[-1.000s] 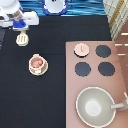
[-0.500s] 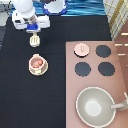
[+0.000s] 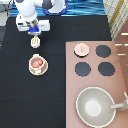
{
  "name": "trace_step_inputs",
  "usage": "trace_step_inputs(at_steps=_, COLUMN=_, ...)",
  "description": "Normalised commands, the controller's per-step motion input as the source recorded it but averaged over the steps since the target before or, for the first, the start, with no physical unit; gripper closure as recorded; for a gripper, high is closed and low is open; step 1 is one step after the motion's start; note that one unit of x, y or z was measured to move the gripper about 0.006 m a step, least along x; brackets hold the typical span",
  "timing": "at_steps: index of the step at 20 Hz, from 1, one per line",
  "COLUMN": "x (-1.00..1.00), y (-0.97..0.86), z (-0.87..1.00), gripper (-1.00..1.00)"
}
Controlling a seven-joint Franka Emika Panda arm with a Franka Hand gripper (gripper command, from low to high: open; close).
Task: Take the lid off the pot, put the pot on the plate, and use the tool to push the pot to the front of the table.
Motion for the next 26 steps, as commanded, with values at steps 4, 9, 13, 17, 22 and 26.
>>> trace_step_inputs(at_steps=4, x=1.00, y=0.04, z=-0.10, gripper=1.00)
trace_step_inputs(at_steps=9, x=1.00, y=0.04, z=-0.04, gripper=1.00)
trace_step_inputs(at_steps=13, x=1.00, y=0.06, z=0.00, gripper=1.00)
trace_step_inputs(at_steps=17, x=1.00, y=0.15, z=0.01, gripper=1.00)
trace_step_inputs(at_steps=22, x=0.64, y=0.39, z=0.39, gripper=1.00)
trace_step_inputs(at_steps=26, x=-0.83, y=0.20, z=0.96, gripper=1.00)
